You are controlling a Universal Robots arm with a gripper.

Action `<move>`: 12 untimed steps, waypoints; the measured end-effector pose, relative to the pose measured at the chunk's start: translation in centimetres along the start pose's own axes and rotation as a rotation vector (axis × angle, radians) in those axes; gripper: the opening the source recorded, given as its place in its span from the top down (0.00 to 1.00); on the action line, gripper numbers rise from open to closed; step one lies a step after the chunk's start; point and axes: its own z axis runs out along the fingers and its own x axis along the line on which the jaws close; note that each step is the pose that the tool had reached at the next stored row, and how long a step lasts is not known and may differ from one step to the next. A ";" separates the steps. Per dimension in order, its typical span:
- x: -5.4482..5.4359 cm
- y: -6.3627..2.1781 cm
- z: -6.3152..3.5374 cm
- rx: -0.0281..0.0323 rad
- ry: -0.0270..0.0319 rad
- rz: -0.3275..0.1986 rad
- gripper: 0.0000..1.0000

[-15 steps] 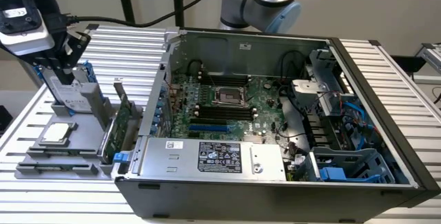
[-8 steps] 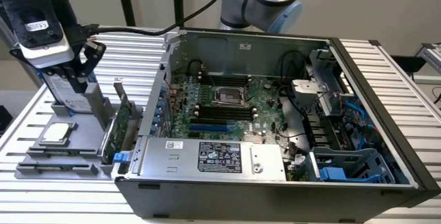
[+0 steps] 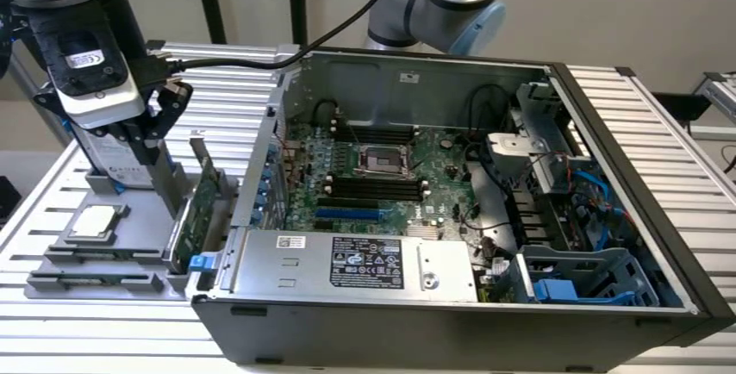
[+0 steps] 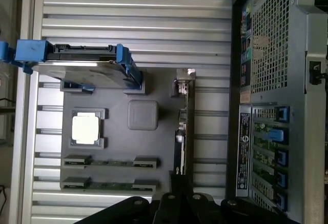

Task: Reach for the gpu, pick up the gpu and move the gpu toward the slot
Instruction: 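Reach for the gpu, then pick up the gpu and move the gpu toward the slot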

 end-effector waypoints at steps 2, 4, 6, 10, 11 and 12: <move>0.0 0.00 0.00 -0.0001 0.0000 0.000 0.89; 0.0 0.00 0.00 0.0000 -0.0001 0.000 0.89; 0.0 0.00 0.00 0.0000 -0.0001 0.000 0.89; 0.0 0.00 0.00 0.0000 0.0000 0.000 0.89; 0.0 0.00 0.00 -0.0001 -0.0001 0.000 0.89; 0.0 0.00 0.00 0.0000 0.0000 0.000 0.88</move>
